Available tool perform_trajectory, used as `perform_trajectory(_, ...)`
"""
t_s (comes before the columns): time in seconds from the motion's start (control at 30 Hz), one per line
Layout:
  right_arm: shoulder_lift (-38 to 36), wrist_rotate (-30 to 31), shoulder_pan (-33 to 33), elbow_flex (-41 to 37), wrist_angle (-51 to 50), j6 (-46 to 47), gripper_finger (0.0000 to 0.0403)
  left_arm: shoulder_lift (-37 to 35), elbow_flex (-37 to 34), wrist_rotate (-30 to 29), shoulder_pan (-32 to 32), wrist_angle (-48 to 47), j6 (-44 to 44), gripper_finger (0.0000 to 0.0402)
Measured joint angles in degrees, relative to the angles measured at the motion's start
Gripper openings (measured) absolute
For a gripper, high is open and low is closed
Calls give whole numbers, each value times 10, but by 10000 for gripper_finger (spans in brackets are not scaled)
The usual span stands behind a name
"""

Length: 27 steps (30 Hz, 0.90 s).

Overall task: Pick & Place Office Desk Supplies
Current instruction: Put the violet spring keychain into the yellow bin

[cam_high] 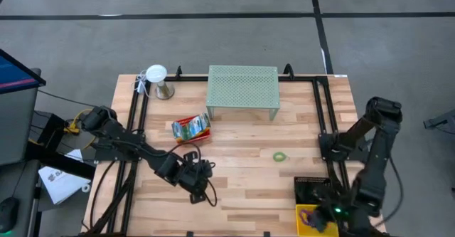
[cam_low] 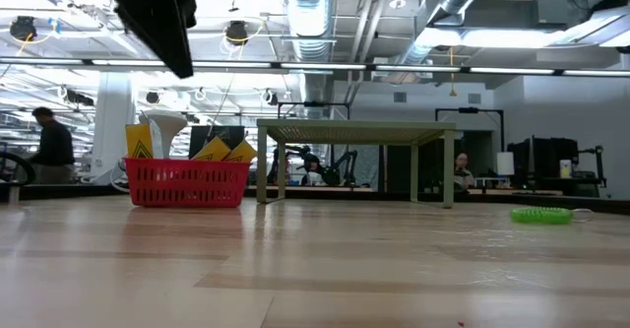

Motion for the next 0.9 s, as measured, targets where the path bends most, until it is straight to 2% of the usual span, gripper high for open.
perform_trajectory(0.13, 0, -51, 52, 0, -19, 58, 5, 0, -39, -1, -6, 10, -33, 149)
perform_trajectory(0.37, 0, -89, 40, 0, -39, 58, 5, 0, -100, 9, -10, 89, -86, 149)
perform_trajectory(0.53, 0, -91, 33, 0, -40, 56, 5, 0, -115, 20, -10, 132, -93, 149)
perform_trajectory(0.77, 0, -84, 35, 0, -40, 54, 8, 0, -117, 20, -9, 138, -93, 149)
perform_trajectory(0.9, 0, -82, 34, 0, -36, 51, 50, 0, -117, 20, -9, 139, -89, 149)
